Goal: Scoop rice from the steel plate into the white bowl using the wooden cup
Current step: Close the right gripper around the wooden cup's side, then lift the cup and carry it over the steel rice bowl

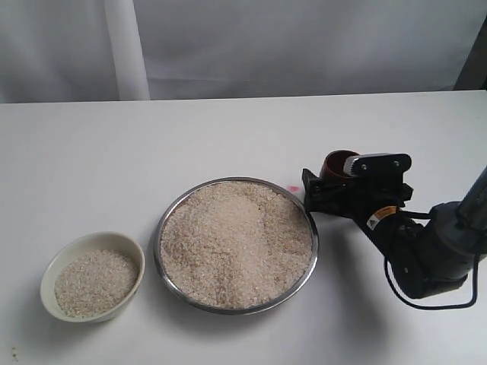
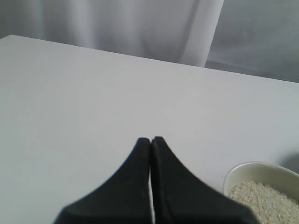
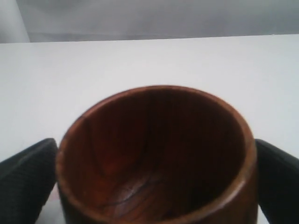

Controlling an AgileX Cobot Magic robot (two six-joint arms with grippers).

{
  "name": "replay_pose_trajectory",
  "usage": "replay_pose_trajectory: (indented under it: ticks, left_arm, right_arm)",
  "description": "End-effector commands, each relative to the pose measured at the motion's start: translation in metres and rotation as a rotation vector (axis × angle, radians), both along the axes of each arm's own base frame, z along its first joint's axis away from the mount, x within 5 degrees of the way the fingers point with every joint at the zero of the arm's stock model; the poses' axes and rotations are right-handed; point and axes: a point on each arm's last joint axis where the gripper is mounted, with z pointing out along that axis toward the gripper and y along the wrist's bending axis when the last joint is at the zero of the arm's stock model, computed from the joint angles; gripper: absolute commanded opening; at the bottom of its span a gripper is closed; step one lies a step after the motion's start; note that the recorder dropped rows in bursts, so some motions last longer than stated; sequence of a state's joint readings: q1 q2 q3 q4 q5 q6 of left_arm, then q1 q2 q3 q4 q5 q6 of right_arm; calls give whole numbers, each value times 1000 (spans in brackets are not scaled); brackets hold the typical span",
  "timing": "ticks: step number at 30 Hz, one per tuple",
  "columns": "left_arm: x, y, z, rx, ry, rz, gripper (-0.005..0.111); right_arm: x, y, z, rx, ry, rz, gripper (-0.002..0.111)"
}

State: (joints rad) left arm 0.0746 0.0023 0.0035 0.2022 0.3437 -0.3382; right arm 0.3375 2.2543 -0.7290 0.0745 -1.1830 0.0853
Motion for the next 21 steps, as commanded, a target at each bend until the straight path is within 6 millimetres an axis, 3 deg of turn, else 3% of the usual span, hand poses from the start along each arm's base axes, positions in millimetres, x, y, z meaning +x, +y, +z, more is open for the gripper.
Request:
replay_pose_trajectory:
  ticks: [1, 11, 21]
  left_arm:
    - [0, -1, 2, -6, -13, -6, 0]
    - [0, -1, 2, -6, -13, -6, 0]
    - [0, -1, 2, -6, -13, -6, 0]
  right_arm:
    - [4, 2, -8, -15, 19, 5, 100]
    - [5, 2, -7, -15, 15, 5, 97]
    - [6, 1, -3, -44, -39, -1, 77]
